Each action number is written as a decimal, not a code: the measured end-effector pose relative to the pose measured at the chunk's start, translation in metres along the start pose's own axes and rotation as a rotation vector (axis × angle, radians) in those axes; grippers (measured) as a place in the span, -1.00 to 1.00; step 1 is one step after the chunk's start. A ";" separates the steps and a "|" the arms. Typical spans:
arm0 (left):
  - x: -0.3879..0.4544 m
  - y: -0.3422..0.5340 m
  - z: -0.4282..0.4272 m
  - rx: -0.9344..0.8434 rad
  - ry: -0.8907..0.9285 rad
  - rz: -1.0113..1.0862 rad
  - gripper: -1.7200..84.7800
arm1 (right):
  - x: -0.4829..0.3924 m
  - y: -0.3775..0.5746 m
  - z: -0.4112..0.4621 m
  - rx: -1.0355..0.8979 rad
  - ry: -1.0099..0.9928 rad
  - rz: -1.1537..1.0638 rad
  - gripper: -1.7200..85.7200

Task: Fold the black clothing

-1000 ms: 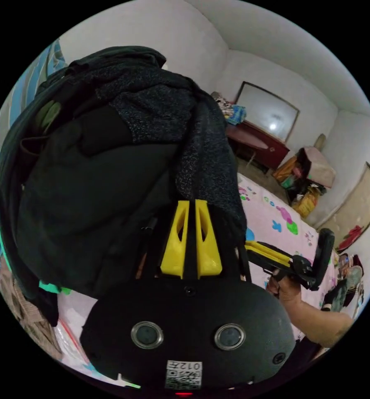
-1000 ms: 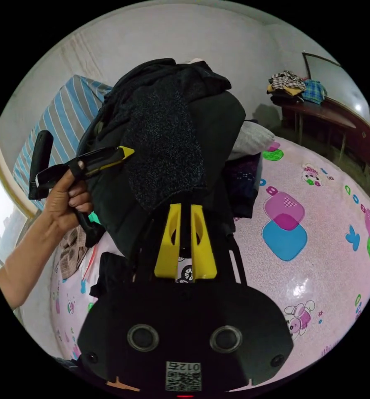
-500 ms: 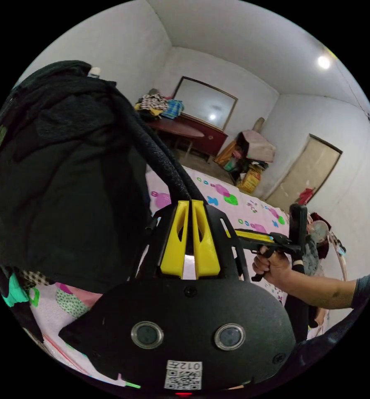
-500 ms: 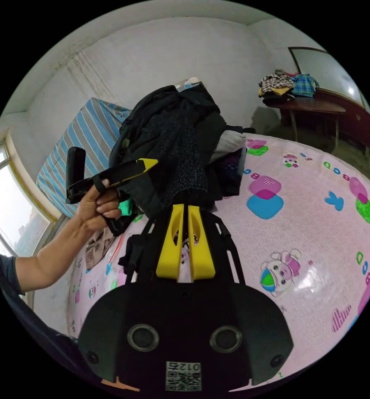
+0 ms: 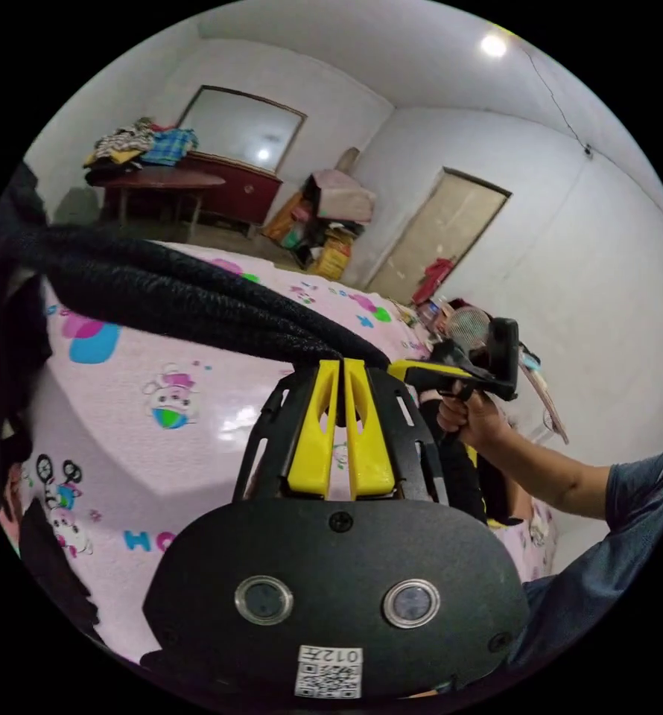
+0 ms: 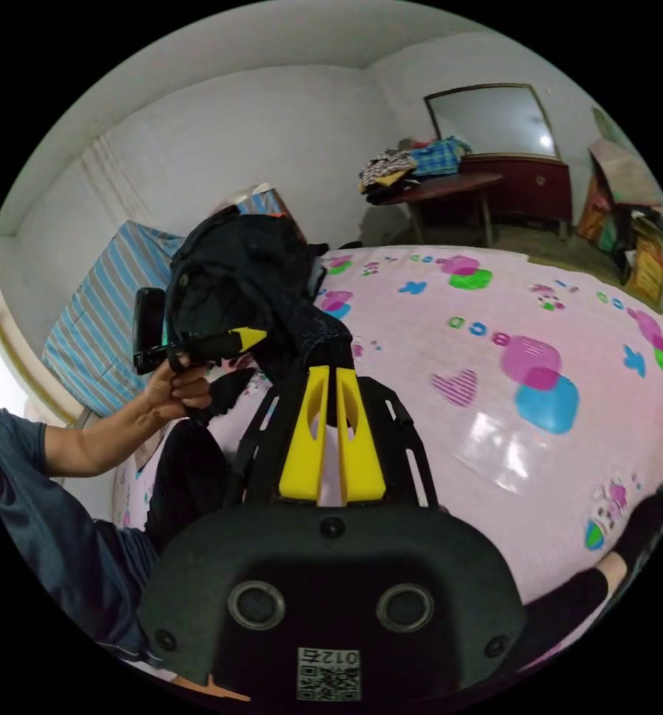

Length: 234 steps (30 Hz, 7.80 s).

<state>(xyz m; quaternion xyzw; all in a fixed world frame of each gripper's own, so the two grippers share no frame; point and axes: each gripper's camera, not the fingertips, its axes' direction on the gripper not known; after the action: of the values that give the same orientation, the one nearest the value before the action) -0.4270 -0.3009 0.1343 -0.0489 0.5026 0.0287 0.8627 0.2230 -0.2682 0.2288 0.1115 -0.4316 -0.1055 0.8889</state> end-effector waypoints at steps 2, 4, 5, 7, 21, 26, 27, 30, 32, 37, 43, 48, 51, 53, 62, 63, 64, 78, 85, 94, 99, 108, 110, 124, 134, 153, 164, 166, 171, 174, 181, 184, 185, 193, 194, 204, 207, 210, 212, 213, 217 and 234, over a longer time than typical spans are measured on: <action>0.034 -0.005 0.042 -0.070 0.041 0.068 -0.95 | 0.038 0.023 -0.047 0.028 0.098 0.071 -0.97; 0.078 -0.007 0.098 -0.150 0.140 0.119 -0.95 | 0.069 0.043 -0.086 0.068 0.143 0.148 -0.97; 0.089 -0.007 0.113 -0.176 0.159 0.131 -0.95 | 0.086 0.055 -0.111 0.092 0.192 0.191 -0.97; 0.118 -0.007 0.155 -0.269 0.205 0.163 -0.95 | 0.110 0.072 -0.146 0.095 0.278 0.239 -0.97; 0.007 0.001 0.189 -0.370 -0.266 0.076 -0.92 | 0.204 0.141 -0.250 0.144 0.537 0.475 -0.87; -0.051 -0.013 0.203 -0.412 -0.367 0.007 -0.86 | 0.215 0.110 -0.208 0.062 0.386 0.414 -0.78; -0.053 -0.017 0.212 -0.427 -0.367 0.028 -0.85 | 0.216 0.107 -0.202 0.045 0.377 0.403 -0.77; -0.046 -0.025 0.244 -0.491 -0.369 0.121 -0.82 | 0.225 0.092 -0.160 -0.130 0.341 0.345 -0.71; -0.041 -0.028 0.263 -0.527 -0.384 0.161 -0.82 | 0.232 0.089 -0.129 -0.272 0.341 0.303 -0.69; -0.049 -0.038 0.281 -0.552 -0.461 0.115 -0.89 | 0.236 0.091 -0.115 -0.370 0.496 0.246 -0.77; -0.077 -0.059 0.217 -0.386 -0.386 -0.044 -0.95 | 0.256 0.088 -0.162 -0.350 0.441 0.272 -0.89; -0.107 -0.071 0.096 -0.226 -0.529 -0.122 -0.96 | 0.269 0.088 -0.214 -0.356 0.492 0.259 -0.93; -0.123 -0.064 0.033 -0.209 -0.654 -0.170 -0.95 | 0.280 0.089 -0.253 -0.347 0.565 0.276 -0.93; -0.133 -0.054 0.001 -0.206 -0.718 -0.219 -0.95 | 0.295 0.094 -0.289 -0.313 0.598 0.347 -0.92; -0.153 -0.034 -0.070 -0.116 -0.903 -0.414 -0.90 | 0.303 0.102 -0.354 -0.180 0.477 0.352 -0.82; -0.147 -0.046 -0.071 -0.056 -0.890 -0.391 -0.89 | 0.301 0.100 -0.357 -0.158 0.468 0.330 -0.82; -0.142 -0.063 -0.063 -0.030 -0.834 -0.336 -0.88 | 0.300 0.095 -0.357 -0.141 0.445 0.305 -0.83; -0.139 -0.224 0.237 -0.440 -0.441 0.020 -0.79 | 0.360 0.027 -0.293 -0.191 0.367 0.394 -0.77; -0.134 -0.259 0.291 -0.529 -0.447 0.104 -0.76 | 0.375 0.005 -0.268 -0.294 0.322 0.396 -0.73; -0.099 -0.253 0.296 -0.590 -0.491 0.149 -0.82 | 0.329 0.006 -0.267 -0.298 0.369 0.336 -0.83; -0.067 -0.245 0.271 -0.606 -0.539 0.146 -0.86 | 0.289 0.007 -0.273 -0.327 0.368 0.365 -0.97; 0.039 -0.268 0.088 -0.211 -0.660 0.208 -0.91 | 0.167 -0.017 -0.380 0.022 0.390 0.242 -0.98; 0.070 -0.275 0.044 -0.118 -0.674 0.228 -0.93 | 0.122 -0.032 -0.414 0.116 0.399 0.168 -0.98; 0.284 -0.250 -0.213 0.327 -0.792 0.351 -0.95 | -0.116 -0.055 -0.578 0.483 0.499 -0.180 -0.98; 0.364 -0.227 -0.294 0.448 -0.852 0.444 -0.96 | -0.213 -0.043 -0.644 0.636 0.567 -0.286 -0.98; 0.162 -0.342 -0.081 0.050 -0.741 0.307 -0.94 | -0.043 -0.134 -0.483 0.301 0.667 -0.148 -0.98; -0.021 -0.305 0.070 -0.157 -0.609 -0.032 -0.95 | 0.140 -0.118 -0.318 -0.019 0.540 0.166 -0.98; -0.037 -0.263 0.090 -0.232 -0.524 -0.045 -0.95 | 0.149 -0.090 -0.303 -0.075 0.475 0.191 -0.98; -0.050 -0.168 0.135 -0.431 -0.401 -0.013 -0.95 | 0.154 -0.010 -0.266 -0.263 0.334 0.253 -0.96; -0.051 -0.123 0.160 -0.540 -0.397 0.050 -0.95 | 0.156 0.031 -0.247 -0.369 0.341 0.296 -0.87; -0.067 -0.074 0.217 -0.713 -0.460 0.129 -0.95 | 0.188 0.070 -0.211 -0.441 0.333 0.456 -0.84; -0.082 -0.062 0.237 -0.763 -0.486 0.118 -0.95 | 0.192 0.069 -0.197 -0.466 0.396 0.403 -0.87; -0.084 -0.062 0.239 -0.747 -0.486 0.115 -0.95 | 0.193 0.068 -0.193 -0.474 0.419 0.378 -0.89; -0.113 -0.052 0.257 -0.786 -0.492 0.072 -0.96 | 0.216 0.063 -0.178 -0.620 0.461 0.280 -0.96; -0.115 -0.049 0.260 -0.791 -0.499 0.082 -0.96 | 0.220 0.064 -0.178 -0.635 0.466 0.277 -0.96; -0.138 -0.040 0.273 -0.802 -0.493 0.039 -0.96 | 0.256 0.067 -0.191 -0.584 0.338 0.400 -0.95; -0.138 -0.045 0.266 -0.702 -0.485 0.037 -0.96 | 0.270 0.060 -0.212 -0.512 0.369 0.402 -0.92; -0.142 -0.055 0.269 -0.618 -0.496 0.029 -0.96 | 0.296 0.051 -0.229 -0.453 0.443 0.435 -0.84; -0.147 -0.062 0.272 -0.576 -0.509 0.015 -0.96 | 0.316 0.046 -0.236 -0.425 0.480 0.476 -0.81; -0.152 -0.067 0.273 -0.546 -0.532 0.000 -0.96 | 0.320 0.046 -0.237 -0.423 0.487 0.484 -0.81; -0.175 -0.080 0.271 -0.475 -0.596 -0.056 -0.95 | 0.336 0.042 -0.231 -0.424 0.492 0.476 -0.74; -0.253 -0.084 0.286 -0.683 -0.881 -0.032 -0.96 | 0.359 0.036 -0.211 -0.669 0.640 0.266 -0.97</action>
<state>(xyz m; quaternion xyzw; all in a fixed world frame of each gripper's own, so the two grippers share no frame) -0.2961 -0.3516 0.4989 -0.3166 0.0560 0.1946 0.9267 0.6099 -0.3129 0.3790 -0.2099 -0.0894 -0.0845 0.9700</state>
